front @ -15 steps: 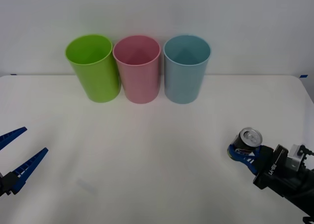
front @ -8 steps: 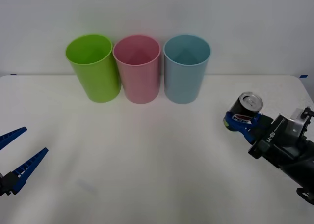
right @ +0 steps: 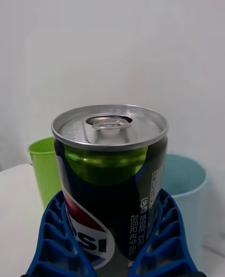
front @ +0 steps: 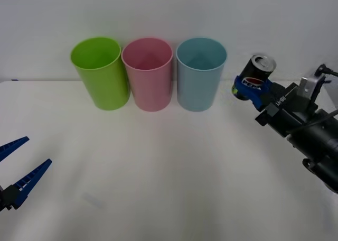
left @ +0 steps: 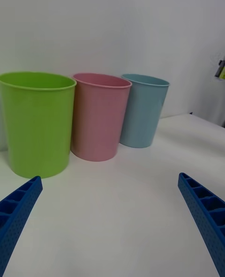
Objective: Grasp the object on the table and drop it into the matching bin: aluminum can to the light blue bin, PET bottle to the pink bin.
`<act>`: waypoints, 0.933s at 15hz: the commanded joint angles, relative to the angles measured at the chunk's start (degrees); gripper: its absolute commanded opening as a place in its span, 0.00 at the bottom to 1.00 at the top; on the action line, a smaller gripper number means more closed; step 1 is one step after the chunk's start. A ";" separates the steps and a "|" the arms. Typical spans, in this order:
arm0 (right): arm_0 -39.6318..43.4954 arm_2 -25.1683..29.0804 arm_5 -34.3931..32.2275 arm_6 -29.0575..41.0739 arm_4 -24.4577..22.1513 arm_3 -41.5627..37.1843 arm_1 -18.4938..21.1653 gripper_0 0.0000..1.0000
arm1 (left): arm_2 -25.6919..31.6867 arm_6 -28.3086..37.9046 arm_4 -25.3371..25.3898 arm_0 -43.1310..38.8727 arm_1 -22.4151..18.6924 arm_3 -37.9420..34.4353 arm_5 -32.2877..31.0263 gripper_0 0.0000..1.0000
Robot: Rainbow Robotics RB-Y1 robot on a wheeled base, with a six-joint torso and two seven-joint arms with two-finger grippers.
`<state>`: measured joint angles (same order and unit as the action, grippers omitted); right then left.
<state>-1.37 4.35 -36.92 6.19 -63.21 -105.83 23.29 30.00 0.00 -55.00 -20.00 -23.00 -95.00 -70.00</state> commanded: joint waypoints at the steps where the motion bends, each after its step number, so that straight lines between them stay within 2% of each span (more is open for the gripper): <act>1: -4.52 -4.17 9.94 3.57 -3.76 0.01 0.00 0.00 | 0.00 0.00 0.00 0.00 0.00 0.00 0.00 1.00; 2: -6.36 -6.02 14.33 5.33 -5.61 0.27 0.00 0.00 | 0.00 0.00 0.00 0.00 0.00 0.00 0.00 1.00; 4: -9.79 -8.48 18.29 6.47 -6.84 2.64 -0.09 0.00 | 0.00 0.00 0.00 0.00 0.00 0.00 0.00 1.00; 14: -29.04 -8.21 19.34 5.86 -14.84 26.02 -8.35 0.00 | 0.00 0.00 0.00 0.00 0.00 0.00 0.00 1.00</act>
<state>-28.95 -4.05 -17.79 12.23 -77.57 -81.58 15.66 30.00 0.00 -55.00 -20.00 -23.00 -94.99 -70.00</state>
